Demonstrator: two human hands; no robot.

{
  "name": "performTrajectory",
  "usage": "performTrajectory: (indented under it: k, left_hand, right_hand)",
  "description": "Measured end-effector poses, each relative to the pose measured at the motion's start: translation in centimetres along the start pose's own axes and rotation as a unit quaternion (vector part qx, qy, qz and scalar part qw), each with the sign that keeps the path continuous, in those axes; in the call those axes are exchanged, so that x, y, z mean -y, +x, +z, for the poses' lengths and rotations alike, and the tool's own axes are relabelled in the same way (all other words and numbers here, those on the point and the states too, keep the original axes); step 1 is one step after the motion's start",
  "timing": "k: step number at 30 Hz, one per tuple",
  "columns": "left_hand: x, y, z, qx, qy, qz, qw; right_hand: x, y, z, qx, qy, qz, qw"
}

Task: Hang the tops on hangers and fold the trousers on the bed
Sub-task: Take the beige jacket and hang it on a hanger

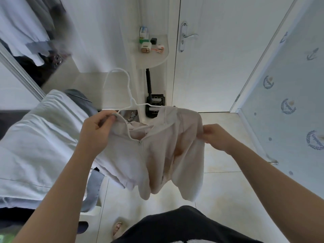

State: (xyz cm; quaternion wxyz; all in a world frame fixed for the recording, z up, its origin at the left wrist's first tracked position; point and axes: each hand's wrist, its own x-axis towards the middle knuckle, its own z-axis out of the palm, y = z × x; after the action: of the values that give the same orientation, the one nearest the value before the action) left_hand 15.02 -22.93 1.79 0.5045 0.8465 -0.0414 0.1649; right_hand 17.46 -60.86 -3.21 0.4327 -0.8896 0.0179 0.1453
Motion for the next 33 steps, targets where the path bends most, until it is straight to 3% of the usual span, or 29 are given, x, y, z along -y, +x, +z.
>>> performTrajectory:
  k: [5, 8, 12, 16, 19, 23, 28, 30, 33]
  left_hand:
    - [0.8, 0.3, -0.5, -0.006, 0.130, 0.026, 0.991]
    - [0.7, 0.3, 0.0, 0.014, 0.171, 0.055, 0.984]
    - [0.4, 0.2, 1.1, 0.029, 0.058, 0.011, 0.998]
    - [-0.6, -0.2, 2.1, 0.090, 0.024, 0.014, 0.996]
    - [-1.6, -0.3, 3.4, 0.136, 0.027, 0.028, 0.990]
    - [-2.0, -0.7, 3.7, 0.135, 0.022, 0.041, 0.990]
    - [-2.4, -0.3, 2.3, -0.013, -0.072, 0.040, 0.997]
    - [-2.8, -0.2, 1.5, 0.004, -0.069, 0.050, 0.996]
    - [-3.0, -0.1, 1.0, 0.097, -0.080, 0.044, 0.991]
  right_hand:
    - [1.1, 0.9, -1.6, -0.229, 0.018, -0.060, 0.971]
    - [3.0, 1.6, -2.7, -0.302, 0.032, -0.084, 0.949]
    - [4.4, 3.1, -2.9, -0.235, -0.037, -0.011, 0.971]
    - [8.1, 0.5, 0.0, -0.062, -0.050, -0.199, 0.977]
    - [10.4, -1.1, 2.9, 0.053, -0.071, -0.241, 0.967]
    - [11.3, -1.1, 4.0, 0.011, -0.022, -0.240, 0.971]
    - [9.6, -1.2, 3.1, 0.028, -0.108, -0.191, 0.975]
    - [9.1, -1.5, 3.0, 0.023, -0.071, -0.170, 0.983]
    - [9.4, -1.7, 2.5, -0.017, 0.016, -0.176, 0.984]
